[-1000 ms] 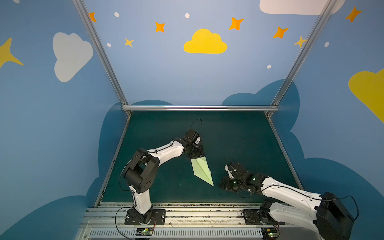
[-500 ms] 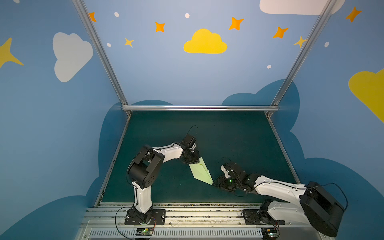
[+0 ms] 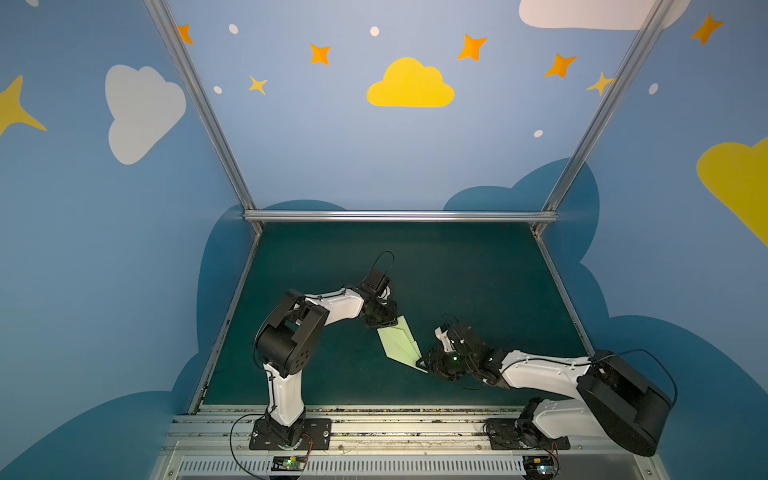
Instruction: Fold a paper plane with a square sheet of paper (fold left side to right side)
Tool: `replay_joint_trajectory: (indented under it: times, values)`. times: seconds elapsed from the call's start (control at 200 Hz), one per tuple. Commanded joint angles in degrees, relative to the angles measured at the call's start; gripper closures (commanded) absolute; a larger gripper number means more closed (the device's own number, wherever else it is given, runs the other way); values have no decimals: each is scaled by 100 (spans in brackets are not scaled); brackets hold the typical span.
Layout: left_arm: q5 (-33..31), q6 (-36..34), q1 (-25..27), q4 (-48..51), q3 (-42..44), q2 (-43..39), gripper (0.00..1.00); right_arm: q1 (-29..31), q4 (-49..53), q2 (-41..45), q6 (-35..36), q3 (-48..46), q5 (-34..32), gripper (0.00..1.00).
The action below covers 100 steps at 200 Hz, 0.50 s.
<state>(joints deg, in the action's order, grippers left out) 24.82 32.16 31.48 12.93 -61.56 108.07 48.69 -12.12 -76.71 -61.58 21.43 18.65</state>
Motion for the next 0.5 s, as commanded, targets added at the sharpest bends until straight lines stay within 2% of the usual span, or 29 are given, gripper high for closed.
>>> replay_joint_trajectory:
  times: [0.0,0.225,0.496]
  values:
    - [-130,-54,-19,6,119,206,93,-80,-305,-215,-8,-144,1,58]
    - [-112,13,-20,-94,210,174,94,-136,-790,-616,79,24,353,71]
    - [-70,44,-19,-142,294,112,94,-289,-1381,-1232,30,338,631,82]
